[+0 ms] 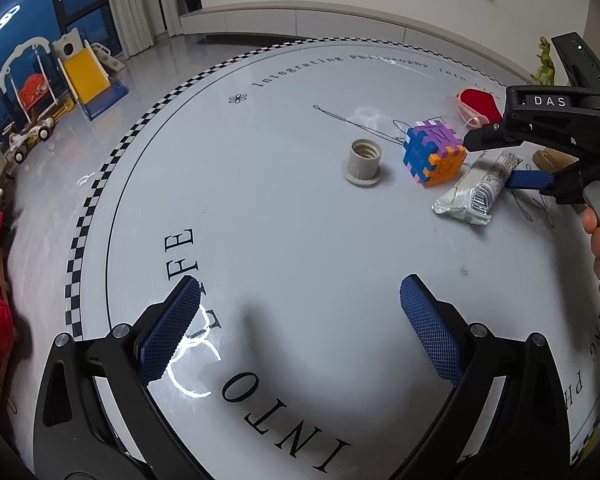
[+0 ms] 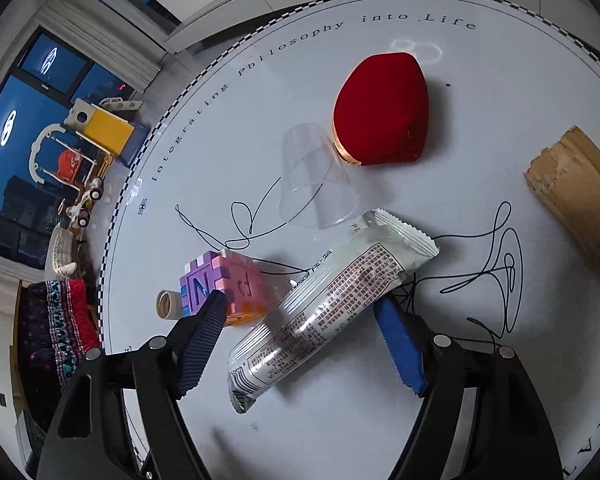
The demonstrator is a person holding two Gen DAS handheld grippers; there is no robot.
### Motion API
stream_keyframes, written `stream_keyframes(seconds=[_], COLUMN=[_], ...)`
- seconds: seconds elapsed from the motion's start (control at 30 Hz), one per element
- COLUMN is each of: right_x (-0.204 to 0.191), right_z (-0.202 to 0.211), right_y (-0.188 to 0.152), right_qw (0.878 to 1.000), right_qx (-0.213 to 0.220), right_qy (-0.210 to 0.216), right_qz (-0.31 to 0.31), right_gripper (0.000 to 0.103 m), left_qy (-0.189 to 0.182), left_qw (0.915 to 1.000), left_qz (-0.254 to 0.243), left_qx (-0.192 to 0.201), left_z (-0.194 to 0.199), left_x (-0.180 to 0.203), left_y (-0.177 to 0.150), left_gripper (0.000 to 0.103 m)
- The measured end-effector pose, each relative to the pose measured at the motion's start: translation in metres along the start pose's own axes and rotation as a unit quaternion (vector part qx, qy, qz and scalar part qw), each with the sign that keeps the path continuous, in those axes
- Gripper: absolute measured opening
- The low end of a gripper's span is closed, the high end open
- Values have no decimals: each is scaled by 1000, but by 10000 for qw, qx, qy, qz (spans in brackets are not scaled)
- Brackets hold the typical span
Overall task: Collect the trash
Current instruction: 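Grasp the white bottle cap with the left tool while the right tool grasps the snack wrapper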
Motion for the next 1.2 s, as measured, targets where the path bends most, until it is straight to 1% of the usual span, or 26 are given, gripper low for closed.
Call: stream_keyframes(seconds=[0.03,0.07,0.13,0.2,0.3,0.4,0.43,0.47,0.53,0.6,0.77,0.8,0.83,0.87,0.9,0.97,1.0,1.07,1.1,1.2], right_x=[-1,-2,2,7,5,-10,-17,-22,-26,-23,-7,-8,-7,-5,-4,-2,-3,-3,-3,-4], right_z=[0,1,2,-3,-2,-7,-11,-13,-13,-9,7,8,9,9,9,8,7,8,8,8], right_y=[-2,-1,1,2,7,11,12,11,10,10,15,14,14,14,14,13,11,10,9,2], right_qw=[10000,10000,9998,9998,9993,9964,9942,9925,9911,9913,9900,9901,9902,9903,9904,9907,9908,9906,9905,9906], right_qx=[-1,12,7,-109,-90,-136,-161,-185,-231,-205,-20,-15,-27,-38,-42,-58,-59,-45,-40,-35], right_qy=[-47,-63,-198,-183,-360,-757,-941,-1027,-990,-910,-949,-924,-894,-866,-845,-803,-783,-778,-775,-754], right_qz=[47,67,30,-9,108,355,500,640,856,926,1043,1061,1074,1089,1096,1100,1103,1125,1134,1138], right_gripper=[74,67,58,58,58,58,54,51,40,36,35,35,35,35,35,35,35,35,35,35], left_qy=[9,13,-1,-25,-11,9,1,-21,-50,-32,66,77,46,-32,-126,-297,-323,-314,-292,-323], left_qw=[10000,10000,10000,10000,10000,10000,10000,10000,10000,9999,9994,9994,9995,9996,9997,9993,9991,9988,9985,9978], left_qz=[-16,-26,-28,-16,-53,-62,-43,-24,-6,-38,-204,-219,-226,-217,-187,-134,-163,-294,-382,-518], left_qx=[-1,2,29,41,32,50,61,68,84,120,260,251,217,168,121,162,202,241,256,266], left_z=[-1,-1,-2,-4,-8,-11,-12,-15,-18,-21,-33,-36,-40,-45,-49,-52,-51,-50,-49,-45], left_x=[1,2,4,5,11,15,15,14,14,17,25,26,27,27,27,27,28,35,38,48], left_y=[3,6,12,17,26,36,40,45,52,60,75,77,79,81,82,81,80,79,78,71], left_gripper=[97,97,97,97,97,97,97,97,97,97,96,93,81,67,59,50,46,33,31,30])
Point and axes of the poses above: each gripper's, at about its wrist camera, not at the fingertips, and z roughly against the way its jaws point, x to its right, y to its top, the point moved 3 cm from there along -z, roughly the way its jaws point, and after that the axes turned 13 degrees about -x, right-handed, at the moved point
